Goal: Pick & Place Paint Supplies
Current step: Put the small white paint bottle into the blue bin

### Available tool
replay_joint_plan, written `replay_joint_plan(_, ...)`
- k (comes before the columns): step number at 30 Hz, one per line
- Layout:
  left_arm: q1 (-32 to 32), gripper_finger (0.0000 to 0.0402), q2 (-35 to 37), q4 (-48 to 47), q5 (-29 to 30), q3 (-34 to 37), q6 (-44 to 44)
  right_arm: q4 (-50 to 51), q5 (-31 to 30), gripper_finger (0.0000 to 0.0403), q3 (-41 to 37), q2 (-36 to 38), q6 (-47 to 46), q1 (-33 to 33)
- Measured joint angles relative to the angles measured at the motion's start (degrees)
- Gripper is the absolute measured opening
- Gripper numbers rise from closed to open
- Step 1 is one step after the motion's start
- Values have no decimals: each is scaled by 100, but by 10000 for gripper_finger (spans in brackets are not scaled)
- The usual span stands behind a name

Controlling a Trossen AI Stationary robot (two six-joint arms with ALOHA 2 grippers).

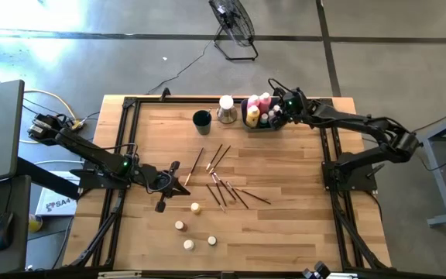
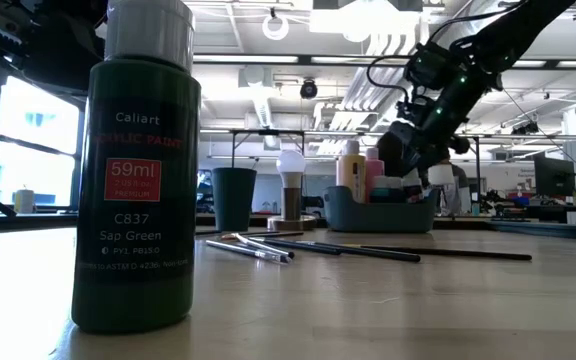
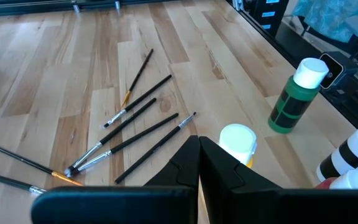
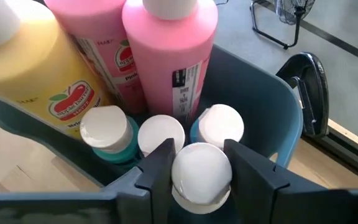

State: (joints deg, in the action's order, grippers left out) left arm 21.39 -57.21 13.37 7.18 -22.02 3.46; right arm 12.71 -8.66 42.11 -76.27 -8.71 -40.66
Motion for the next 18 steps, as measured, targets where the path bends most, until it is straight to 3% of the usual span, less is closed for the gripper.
replay_joint_plan(4, 0, 6, 0, 0, 0, 0, 0, 169, -12, 158, 7, 2, -4, 0)
replay_joint_plan(11, 0, 6, 0, 0, -2, 0, 0, 436, 3, 151, 9, 65, 9, 3)
replay_joint_plan(18, 0, 6, 0, 0, -4, 0, 2, 821, 336, 138, -31, 708, 116, 17)
